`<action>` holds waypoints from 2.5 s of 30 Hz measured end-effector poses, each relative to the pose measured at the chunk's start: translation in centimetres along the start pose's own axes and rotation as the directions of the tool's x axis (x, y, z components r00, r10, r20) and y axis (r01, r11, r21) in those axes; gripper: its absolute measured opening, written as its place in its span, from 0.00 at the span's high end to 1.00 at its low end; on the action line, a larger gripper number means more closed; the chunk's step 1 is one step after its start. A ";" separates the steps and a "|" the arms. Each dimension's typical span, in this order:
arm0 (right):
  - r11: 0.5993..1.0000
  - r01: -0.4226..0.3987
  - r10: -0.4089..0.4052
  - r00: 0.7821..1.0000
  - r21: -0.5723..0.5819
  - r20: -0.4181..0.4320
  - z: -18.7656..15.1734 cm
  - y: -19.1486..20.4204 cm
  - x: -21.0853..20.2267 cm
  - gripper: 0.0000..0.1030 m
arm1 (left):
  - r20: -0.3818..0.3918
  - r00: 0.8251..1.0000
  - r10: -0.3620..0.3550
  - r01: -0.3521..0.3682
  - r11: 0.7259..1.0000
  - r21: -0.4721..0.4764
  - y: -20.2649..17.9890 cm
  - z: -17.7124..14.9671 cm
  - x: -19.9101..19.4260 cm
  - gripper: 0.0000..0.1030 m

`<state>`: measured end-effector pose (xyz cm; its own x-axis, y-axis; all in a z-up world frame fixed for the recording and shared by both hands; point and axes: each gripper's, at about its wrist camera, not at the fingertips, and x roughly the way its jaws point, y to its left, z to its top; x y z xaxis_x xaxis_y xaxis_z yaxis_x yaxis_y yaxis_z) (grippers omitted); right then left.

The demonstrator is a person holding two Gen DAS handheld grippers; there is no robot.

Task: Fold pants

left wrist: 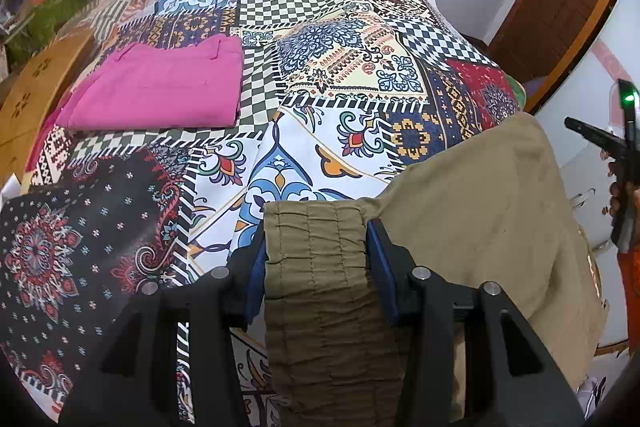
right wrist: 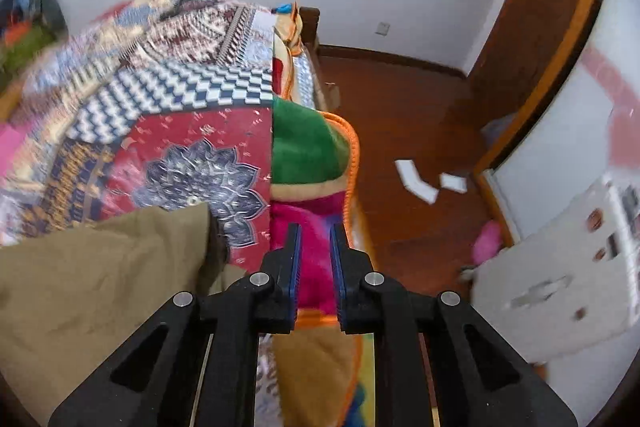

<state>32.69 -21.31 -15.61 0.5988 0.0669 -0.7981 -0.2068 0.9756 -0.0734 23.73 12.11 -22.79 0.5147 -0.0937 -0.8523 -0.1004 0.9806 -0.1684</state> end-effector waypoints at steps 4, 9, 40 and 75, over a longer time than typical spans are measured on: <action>0.992 -0.122 0.121 0.992 -0.030 -0.035 -1.0 2.2 -0.7 0.84 | 0.009 1.000 0.011 -0.011 1.000 0.008 -0.5 0.5 -1.1 0.55; 0.961 -0.271 0.263 0.957 -0.057 -0.122 -3.5 5.7 0.5 0.84 | 0.074 0.996 0.051 -0.054 0.998 0.040 -1.3 1.2 -3.9 0.55; 0.919 -0.388 0.385 0.921 -0.070 -0.060 -5.9 9.8 -9.1 0.62 | 0.041 0.998 0.042 -0.043 0.999 0.019 -2.4 -3.5 -8.5 0.29; 0.977 -0.214 0.214 0.964 0.022 -0.158 -14.6 4.8 -10.9 0.40 | 0.069 0.995 0.076 -0.076 0.997 -0.004 -1.4 -6.5 -9.5 0.15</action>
<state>13.94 -20.42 -15.99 0.4103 0.2405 -0.8797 -0.3126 0.9433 0.1121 13.44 10.53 -17.69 0.5628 -0.0066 -0.8266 -0.1426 0.9842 -0.1050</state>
